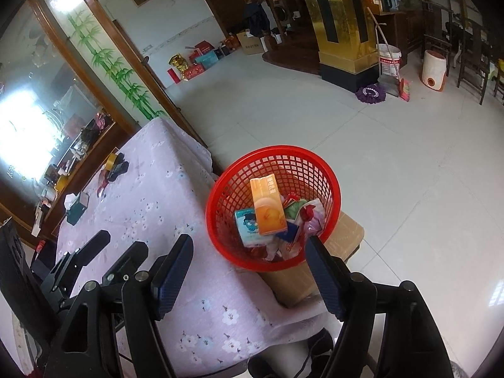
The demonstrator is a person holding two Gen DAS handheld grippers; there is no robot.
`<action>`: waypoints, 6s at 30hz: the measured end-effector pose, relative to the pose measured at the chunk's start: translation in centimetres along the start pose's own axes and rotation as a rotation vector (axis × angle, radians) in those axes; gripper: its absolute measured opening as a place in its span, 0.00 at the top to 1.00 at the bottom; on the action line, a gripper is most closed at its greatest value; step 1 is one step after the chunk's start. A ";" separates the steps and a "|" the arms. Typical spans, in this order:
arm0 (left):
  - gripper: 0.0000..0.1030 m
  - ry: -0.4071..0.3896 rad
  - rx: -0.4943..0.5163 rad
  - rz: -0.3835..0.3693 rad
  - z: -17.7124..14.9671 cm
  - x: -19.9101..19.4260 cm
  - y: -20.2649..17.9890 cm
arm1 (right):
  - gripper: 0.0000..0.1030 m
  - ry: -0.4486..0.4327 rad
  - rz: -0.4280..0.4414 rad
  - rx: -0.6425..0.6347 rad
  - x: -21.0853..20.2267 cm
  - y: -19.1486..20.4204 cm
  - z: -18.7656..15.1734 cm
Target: Collect trash
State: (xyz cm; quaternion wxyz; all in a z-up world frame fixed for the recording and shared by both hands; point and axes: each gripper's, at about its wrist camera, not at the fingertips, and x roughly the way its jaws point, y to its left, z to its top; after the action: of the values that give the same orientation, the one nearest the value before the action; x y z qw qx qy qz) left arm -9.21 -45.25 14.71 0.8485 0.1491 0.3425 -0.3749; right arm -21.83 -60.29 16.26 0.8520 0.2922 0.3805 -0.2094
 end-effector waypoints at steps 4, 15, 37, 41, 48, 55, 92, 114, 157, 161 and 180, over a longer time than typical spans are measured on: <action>0.22 -0.014 -0.006 0.008 -0.1 -0.9 0.7 | 0.24 -0.016 -0.023 -0.011 -0.9 0.7 -0.5; 0.15 -0.061 0.009 0.063 -0.2 -3.4 2.0 | 0.24 -0.063 -0.078 -0.039 -3.5 2.4 -2.3; 0.13 -0.103 0.004 0.069 -0.7 -5.9 2.7 | 0.21 -0.129 -0.129 -0.082 -6.3 4.8 -4.6; 0.13 -0.105 0.005 0.067 -0.8 -6.1 2.6 | 0.21 -0.129 -0.129 -0.082 -6.3 4.8 -4.6; 0.13 -0.105 0.007 0.062 -1.1 -6.3 2.4 | 0.21 -0.131 -0.130 -0.080 -6.3 4.8 -4.7; 0.13 -0.105 0.005 0.062 -1.1 -6.3 2.4 | 0.21 -0.129 -0.128 -0.081 -6.3 4.5 -4.9; 0.13 -0.054 -0.011 0.052 -1.7 -5.7 2.6 | 0.20 -0.086 -0.138 -0.080 -4.7 4.2 -4.8; 0.13 -0.018 -0.054 0.080 -3.4 -5.6 4.5 | 0.17 -0.055 -0.172 -0.136 -3.3 5.2 -5.4; 0.13 0.223 -0.614 0.581 -28.0 -9.5 37.7 | 0.00 0.153 -0.018 -0.625 23.3 37.9 -20.7; 0.09 0.224 -0.625 0.560 -27.5 -8.7 38.6 | 0.00 0.106 -0.022 -0.607 23.7 38.2 -20.5; 0.00 0.232 -0.668 0.539 -27.5 -8.3 39.5 | 0.00 0.081 -0.010 -0.613 23.8 38.4 -20.6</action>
State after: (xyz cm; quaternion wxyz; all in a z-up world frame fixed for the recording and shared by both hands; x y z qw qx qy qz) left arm 3.01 -0.16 0.54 0.8734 -0.0083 0.4869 0.0101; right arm 4.44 -21.44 -0.21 0.8836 0.0277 0.4609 -0.0774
